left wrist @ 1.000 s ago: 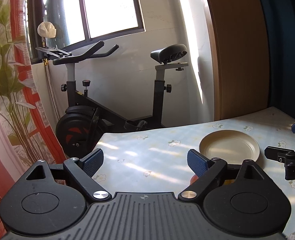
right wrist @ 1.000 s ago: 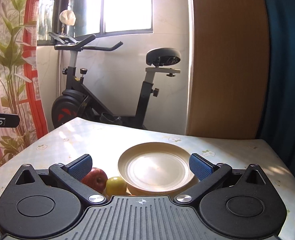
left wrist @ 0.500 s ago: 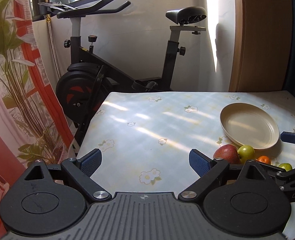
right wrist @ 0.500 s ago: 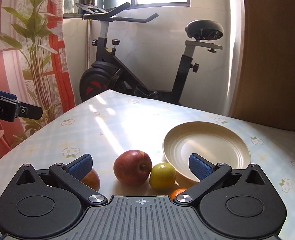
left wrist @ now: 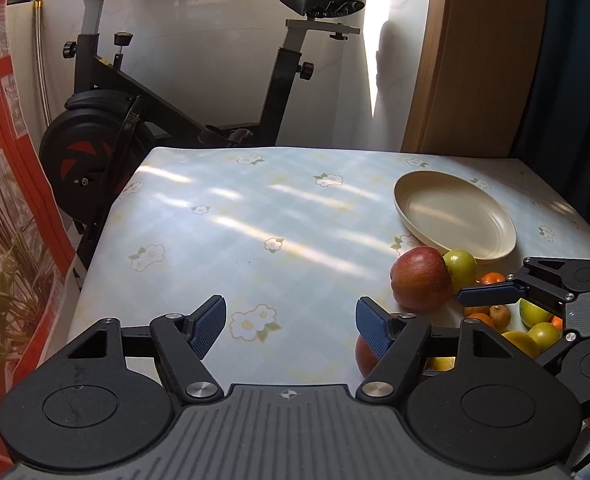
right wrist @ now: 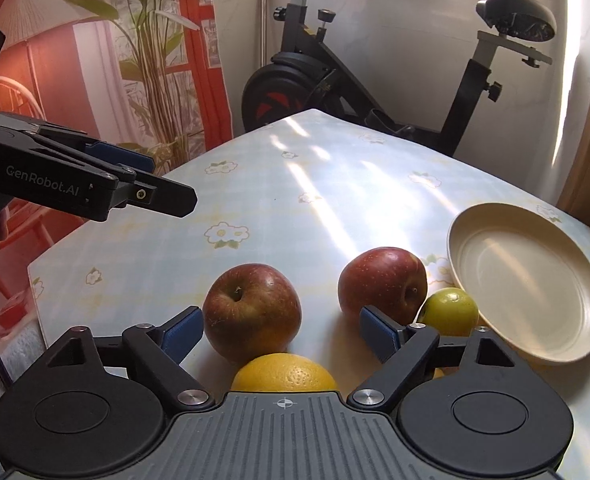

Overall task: Organize fruits
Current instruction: 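Move the left tool to a red apple and close its fingers on it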

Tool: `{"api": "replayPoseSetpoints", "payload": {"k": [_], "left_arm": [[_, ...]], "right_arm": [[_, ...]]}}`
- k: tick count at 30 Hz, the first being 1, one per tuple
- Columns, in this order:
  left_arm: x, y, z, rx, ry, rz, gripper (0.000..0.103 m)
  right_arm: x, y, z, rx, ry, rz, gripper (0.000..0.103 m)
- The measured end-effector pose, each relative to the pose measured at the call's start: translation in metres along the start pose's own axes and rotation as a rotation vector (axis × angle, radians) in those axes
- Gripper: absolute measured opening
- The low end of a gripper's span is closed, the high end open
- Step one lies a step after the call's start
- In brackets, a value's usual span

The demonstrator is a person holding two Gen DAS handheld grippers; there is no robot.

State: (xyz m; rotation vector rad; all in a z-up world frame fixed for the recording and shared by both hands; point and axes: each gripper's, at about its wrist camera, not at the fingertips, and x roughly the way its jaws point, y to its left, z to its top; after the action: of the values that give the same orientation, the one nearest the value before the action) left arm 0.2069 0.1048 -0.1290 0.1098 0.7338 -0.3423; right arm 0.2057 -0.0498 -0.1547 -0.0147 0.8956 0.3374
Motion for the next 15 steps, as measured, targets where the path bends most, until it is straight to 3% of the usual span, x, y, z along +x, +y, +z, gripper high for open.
{"api": "replayPoseSetpoints", "payload": {"k": [2, 6, 11, 15], "left_arm": [[0.005, 0.004, -0.002, -0.015, -0.006, -0.045, 0.069], [0.024, 0.013, -0.004, -0.138, 0.034, -0.201, 0.055], [0.040, 0.010, -0.011, -0.175, 0.067, -0.231, 0.054], [0.047, 0.004, -0.014, -0.147, 0.098, -0.232, 0.054]], "right_arm": [[0.005, 0.001, 0.000, -0.011, 0.023, 0.022, 0.075], [0.015, 0.006, 0.001, -0.047, 0.046, 0.025, 0.070], [0.020, 0.005, 0.000, -0.042, 0.066, 0.043, 0.068], [0.025, 0.002, 0.000, -0.043, 0.082, 0.050, 0.066]]}}
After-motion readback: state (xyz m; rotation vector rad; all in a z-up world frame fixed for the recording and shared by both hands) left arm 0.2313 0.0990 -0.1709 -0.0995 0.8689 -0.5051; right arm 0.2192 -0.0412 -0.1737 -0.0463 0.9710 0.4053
